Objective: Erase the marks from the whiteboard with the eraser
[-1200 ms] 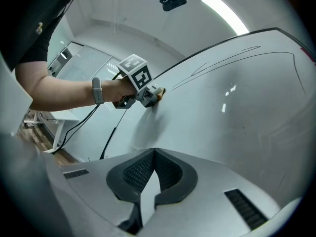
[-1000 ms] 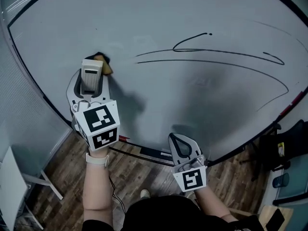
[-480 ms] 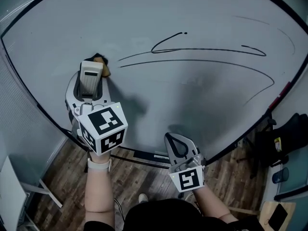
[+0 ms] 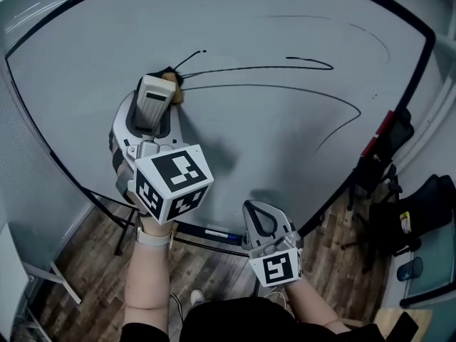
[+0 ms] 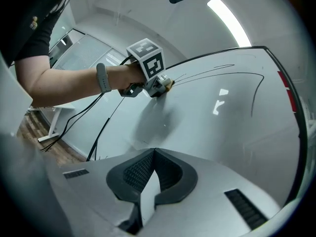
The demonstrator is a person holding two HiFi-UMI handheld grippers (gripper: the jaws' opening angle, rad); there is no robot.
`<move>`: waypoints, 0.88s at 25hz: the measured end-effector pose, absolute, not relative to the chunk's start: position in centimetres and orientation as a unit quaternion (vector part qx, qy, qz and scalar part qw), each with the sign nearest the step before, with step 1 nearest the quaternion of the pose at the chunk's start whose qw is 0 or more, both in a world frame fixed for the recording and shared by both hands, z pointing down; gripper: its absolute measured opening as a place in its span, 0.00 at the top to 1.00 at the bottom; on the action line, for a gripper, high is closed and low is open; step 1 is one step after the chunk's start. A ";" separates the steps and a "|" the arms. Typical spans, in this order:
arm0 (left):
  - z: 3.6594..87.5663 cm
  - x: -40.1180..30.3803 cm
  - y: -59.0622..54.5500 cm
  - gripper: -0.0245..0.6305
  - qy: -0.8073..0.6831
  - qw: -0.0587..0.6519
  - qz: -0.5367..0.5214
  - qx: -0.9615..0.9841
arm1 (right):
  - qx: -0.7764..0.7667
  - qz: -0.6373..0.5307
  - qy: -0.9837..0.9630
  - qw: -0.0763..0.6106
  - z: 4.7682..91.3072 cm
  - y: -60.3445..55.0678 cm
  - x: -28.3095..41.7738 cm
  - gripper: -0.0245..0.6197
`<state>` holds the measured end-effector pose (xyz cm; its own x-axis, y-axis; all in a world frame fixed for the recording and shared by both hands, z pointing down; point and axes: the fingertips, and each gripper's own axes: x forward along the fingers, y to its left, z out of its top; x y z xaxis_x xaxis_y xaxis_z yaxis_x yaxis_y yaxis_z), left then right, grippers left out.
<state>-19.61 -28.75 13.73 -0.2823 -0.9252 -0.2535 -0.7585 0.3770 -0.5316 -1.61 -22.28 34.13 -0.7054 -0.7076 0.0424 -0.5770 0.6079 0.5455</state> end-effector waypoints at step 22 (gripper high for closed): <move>16.1 -29.3 -29.5 0.56 0.789 0.198 -0.136 -0.565 | 0.335 -0.238 -0.903 0.124 34.8 -21.5 -8.0 0.92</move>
<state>-29.26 -29.49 16.09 -0.2822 -0.9461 -0.1587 -0.8386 0.3237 -0.4382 -8.00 -21.53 34.79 -0.7456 -0.6633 0.0643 -0.5456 0.6629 0.5128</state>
